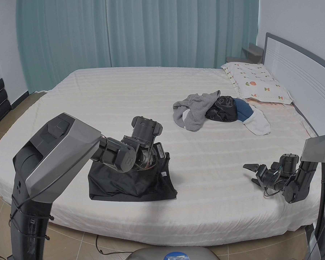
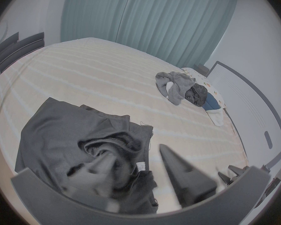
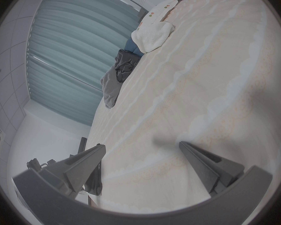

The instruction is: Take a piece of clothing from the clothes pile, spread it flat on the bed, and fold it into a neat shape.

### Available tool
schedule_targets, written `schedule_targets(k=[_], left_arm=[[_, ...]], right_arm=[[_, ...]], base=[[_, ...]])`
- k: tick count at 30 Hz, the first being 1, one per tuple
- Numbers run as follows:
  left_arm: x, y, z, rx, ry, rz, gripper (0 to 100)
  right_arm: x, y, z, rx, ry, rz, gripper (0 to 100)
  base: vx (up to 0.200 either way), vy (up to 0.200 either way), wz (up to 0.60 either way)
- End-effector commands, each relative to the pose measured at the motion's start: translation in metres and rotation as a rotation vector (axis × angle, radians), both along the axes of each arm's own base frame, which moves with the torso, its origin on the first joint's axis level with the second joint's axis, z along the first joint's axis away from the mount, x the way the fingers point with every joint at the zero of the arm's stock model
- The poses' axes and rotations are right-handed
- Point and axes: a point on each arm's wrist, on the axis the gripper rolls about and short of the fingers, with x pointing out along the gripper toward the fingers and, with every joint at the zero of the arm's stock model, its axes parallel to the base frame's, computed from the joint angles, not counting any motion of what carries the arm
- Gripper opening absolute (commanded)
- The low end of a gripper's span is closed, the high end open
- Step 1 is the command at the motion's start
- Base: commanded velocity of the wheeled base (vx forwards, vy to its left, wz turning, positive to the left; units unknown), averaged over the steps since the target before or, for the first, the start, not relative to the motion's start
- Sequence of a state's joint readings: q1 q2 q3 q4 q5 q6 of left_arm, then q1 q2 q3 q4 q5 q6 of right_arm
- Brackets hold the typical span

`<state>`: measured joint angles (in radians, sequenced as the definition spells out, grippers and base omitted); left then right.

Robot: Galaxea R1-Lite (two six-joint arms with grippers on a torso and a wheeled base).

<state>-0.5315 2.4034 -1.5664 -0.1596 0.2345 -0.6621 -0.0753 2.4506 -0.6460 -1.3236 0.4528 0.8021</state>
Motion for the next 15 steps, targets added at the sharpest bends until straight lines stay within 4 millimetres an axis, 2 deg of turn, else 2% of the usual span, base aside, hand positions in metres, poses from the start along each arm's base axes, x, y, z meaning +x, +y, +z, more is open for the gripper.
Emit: schedule_targets(k=[1,7,8,9,10,12,15], left_arm=[[0.000,-0.010,0.004,-0.025,-0.013,-0.006,100],[-0.002,-0.008,0.020,-0.095,-0.029,0.036,100],[-0.005,-0.005,0.033,-0.127,-0.043,0.050,100],[-0.006,-0.005,0.034,-0.131,-0.043,0.051,100],[-0.011,-0.002,0.048,-0.161,-0.050,0.048,100],[-0.015,0.000,0.055,-0.179,-0.052,0.030,100],[-0.015,-0.001,0.055,-0.201,-0.037,-0.006,100]], right_arm=[[0.000,0.000,0.000,0.001,0.001,0.003,100],[0.000,0.000,0.000,0.000,0.001,0.000,100],[0.000,0.000,0.000,0.001,0.001,0.003,100],[0.000,0.000,0.000,0.000,0.001,0.000,100],[0.000,0.000,0.000,0.000,0.001,0.000,100],[0.000,0.000,0.000,0.000,0.001,0.000,100],[0.000,0.000,0.000,0.000,0.002,0.000,100]], base=[[0.000,0.000,0.00],[0.000,0.000,0.00],[0.000,0.000,0.00],[0.000,0.000,0.00],[0.000,0.000,0.00],[0.000,0.000,0.00],[0.000,0.000,0.00]])
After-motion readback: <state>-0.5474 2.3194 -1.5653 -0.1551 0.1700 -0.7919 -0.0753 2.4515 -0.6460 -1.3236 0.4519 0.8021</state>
